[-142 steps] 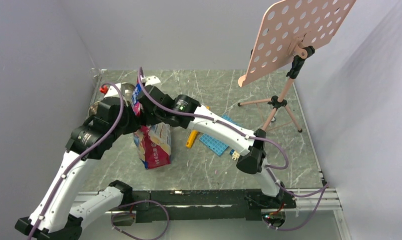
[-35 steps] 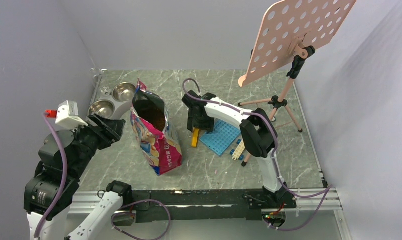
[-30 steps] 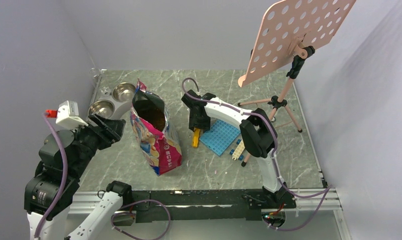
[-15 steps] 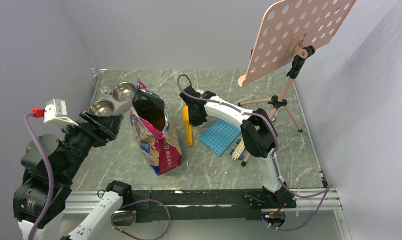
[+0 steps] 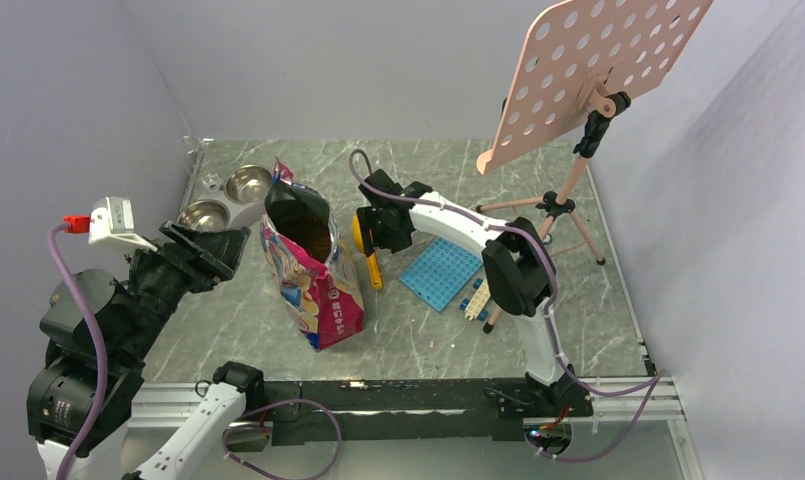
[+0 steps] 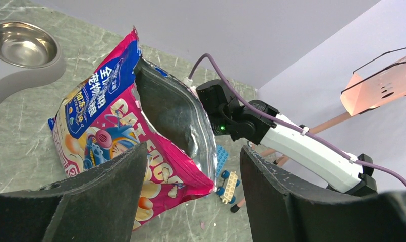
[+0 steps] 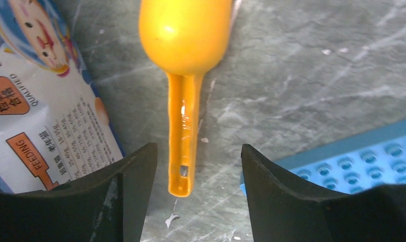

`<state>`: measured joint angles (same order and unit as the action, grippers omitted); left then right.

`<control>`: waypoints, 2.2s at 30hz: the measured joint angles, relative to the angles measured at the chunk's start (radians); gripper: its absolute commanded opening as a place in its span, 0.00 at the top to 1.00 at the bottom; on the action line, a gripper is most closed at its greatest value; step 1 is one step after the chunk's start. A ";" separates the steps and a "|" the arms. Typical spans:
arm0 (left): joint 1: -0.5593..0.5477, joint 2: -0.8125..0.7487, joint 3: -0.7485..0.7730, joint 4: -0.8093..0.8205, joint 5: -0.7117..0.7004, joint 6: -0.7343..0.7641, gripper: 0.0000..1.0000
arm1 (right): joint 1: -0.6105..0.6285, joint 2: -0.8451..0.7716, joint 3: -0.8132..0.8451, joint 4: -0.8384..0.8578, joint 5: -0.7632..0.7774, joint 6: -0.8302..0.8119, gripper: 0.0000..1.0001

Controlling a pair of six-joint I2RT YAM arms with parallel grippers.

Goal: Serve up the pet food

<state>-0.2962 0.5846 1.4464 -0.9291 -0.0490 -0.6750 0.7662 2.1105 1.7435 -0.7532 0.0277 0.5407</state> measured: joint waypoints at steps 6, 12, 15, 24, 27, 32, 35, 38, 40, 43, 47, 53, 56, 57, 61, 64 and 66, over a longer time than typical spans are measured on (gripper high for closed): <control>0.000 -0.005 -0.009 -0.001 0.006 -0.021 0.27 | 0.002 0.070 0.020 0.045 -0.089 -0.052 0.39; 0.000 -0.018 -0.022 -0.002 0.020 -0.050 0.26 | 0.003 0.133 0.053 0.053 -0.088 -0.089 0.81; 0.000 -0.020 -0.022 0.003 0.026 -0.073 0.26 | 0.003 0.133 0.059 0.045 -0.077 -0.105 1.00; 0.000 -0.026 -0.063 0.209 0.093 -0.182 0.29 | 0.003 0.098 0.460 -0.160 0.007 -0.151 1.00; 0.000 -0.024 -0.098 0.315 0.137 -0.208 0.29 | 0.003 0.013 0.636 -0.174 0.009 -0.157 1.00; 0.000 0.022 -0.109 0.460 0.230 -0.219 0.30 | 0.010 -0.285 0.592 -0.071 -0.091 -0.143 1.00; 0.000 0.084 -0.100 0.517 0.292 -0.203 0.30 | 0.023 -0.452 0.519 0.083 -0.215 -0.094 1.00; 0.000 0.139 -0.105 0.579 0.368 -0.203 0.23 | 0.034 -0.555 0.431 0.264 -0.338 -0.008 1.00; 0.000 0.161 -0.134 0.657 0.430 -0.214 0.19 | 0.037 -0.582 0.384 0.375 -0.410 0.057 1.00; 0.000 0.166 -0.226 0.812 0.524 -0.274 0.17 | 0.037 -0.562 0.361 0.468 -0.479 0.128 1.00; -0.006 0.155 -0.328 0.974 0.591 -0.343 0.16 | 0.038 -0.513 0.309 0.527 -0.538 0.197 1.00; -0.027 0.168 -0.328 1.069 0.632 -0.365 0.17 | 0.042 -0.504 0.210 0.596 -0.611 0.286 1.00; -0.032 0.178 -0.303 1.070 0.635 -0.359 0.18 | 0.048 -0.509 0.199 0.659 -0.637 0.314 1.00; -0.035 0.181 -0.294 1.071 0.636 -0.357 0.18 | 0.053 -0.515 0.188 0.679 -0.641 0.323 1.00; -0.044 0.177 -0.286 1.062 0.635 -0.351 0.21 | 0.076 -0.533 0.149 0.708 -0.657 0.348 1.00; -0.045 0.166 -0.288 1.061 0.632 -0.352 0.26 | 0.081 -0.541 0.127 0.737 -0.665 0.377 1.00; -0.049 0.161 -0.294 1.075 0.632 -0.360 0.32 | 0.082 -0.541 0.114 0.771 -0.666 0.398 1.00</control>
<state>-0.3450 0.7456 1.1522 0.1463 0.5827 -1.0348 0.8482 1.5692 1.8580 0.0181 -0.6384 0.9390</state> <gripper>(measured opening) 0.753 0.194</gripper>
